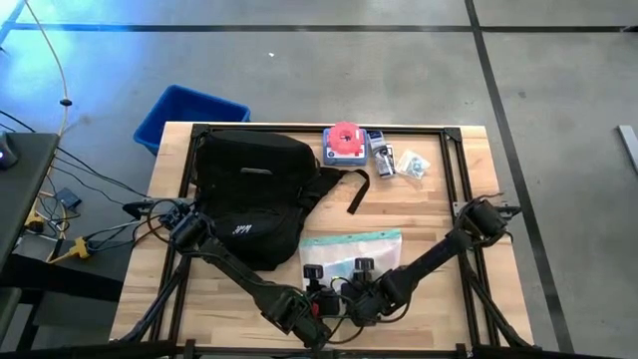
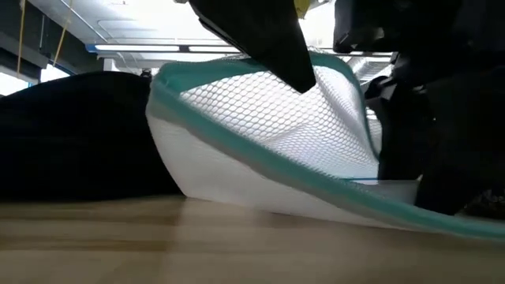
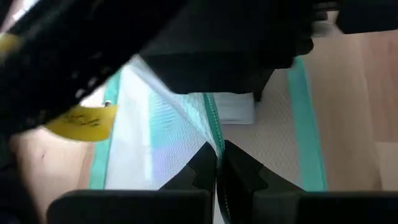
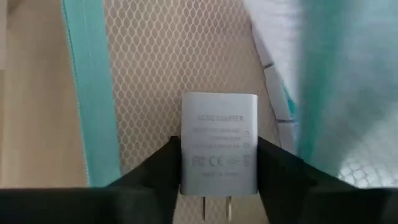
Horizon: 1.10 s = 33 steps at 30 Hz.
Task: Unpack backpack
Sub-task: Remove the white charger from the zip bag
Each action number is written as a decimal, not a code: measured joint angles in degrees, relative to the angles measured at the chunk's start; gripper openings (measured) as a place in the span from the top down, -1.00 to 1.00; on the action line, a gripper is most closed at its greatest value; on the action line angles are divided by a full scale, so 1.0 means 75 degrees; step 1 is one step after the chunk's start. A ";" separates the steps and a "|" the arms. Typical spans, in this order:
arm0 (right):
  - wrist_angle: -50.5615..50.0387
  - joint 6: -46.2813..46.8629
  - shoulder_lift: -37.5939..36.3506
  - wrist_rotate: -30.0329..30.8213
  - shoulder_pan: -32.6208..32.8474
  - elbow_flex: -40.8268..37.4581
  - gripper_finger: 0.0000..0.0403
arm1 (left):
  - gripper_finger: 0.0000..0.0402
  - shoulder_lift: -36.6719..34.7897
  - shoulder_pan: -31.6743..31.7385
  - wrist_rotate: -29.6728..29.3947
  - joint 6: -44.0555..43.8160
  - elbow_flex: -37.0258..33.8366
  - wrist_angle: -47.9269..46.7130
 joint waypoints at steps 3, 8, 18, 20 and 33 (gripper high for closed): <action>-0.0305 0.0017 0.0026 -0.0388 0.0159 0.0384 0.32 | 1.00 -0.0016 0.0004 -0.0180 -0.0091 -0.0119 0.0114; -0.0960 -0.0289 0.0028 -0.1551 0.0746 0.1405 0.32 | 1.00 -0.0022 0.0086 -0.0226 -0.0206 -0.0446 0.0018; -0.4215 0.1137 -0.0804 0.1472 0.1980 0.2603 0.32 | 1.00 -0.0022 0.0195 0.0155 -0.0419 -0.0746 0.0008; -0.5189 0.2017 -0.1210 0.2079 0.1809 0.2261 0.32 | 1.00 -0.0021 0.0166 0.0168 -0.0410 -0.0746 0.0021; -0.0362 0.2032 -0.4628 0.1438 -0.4083 -0.4613 0.32 | 1.00 -0.0022 -0.0070 0.0324 -0.0282 -0.0749 -0.0027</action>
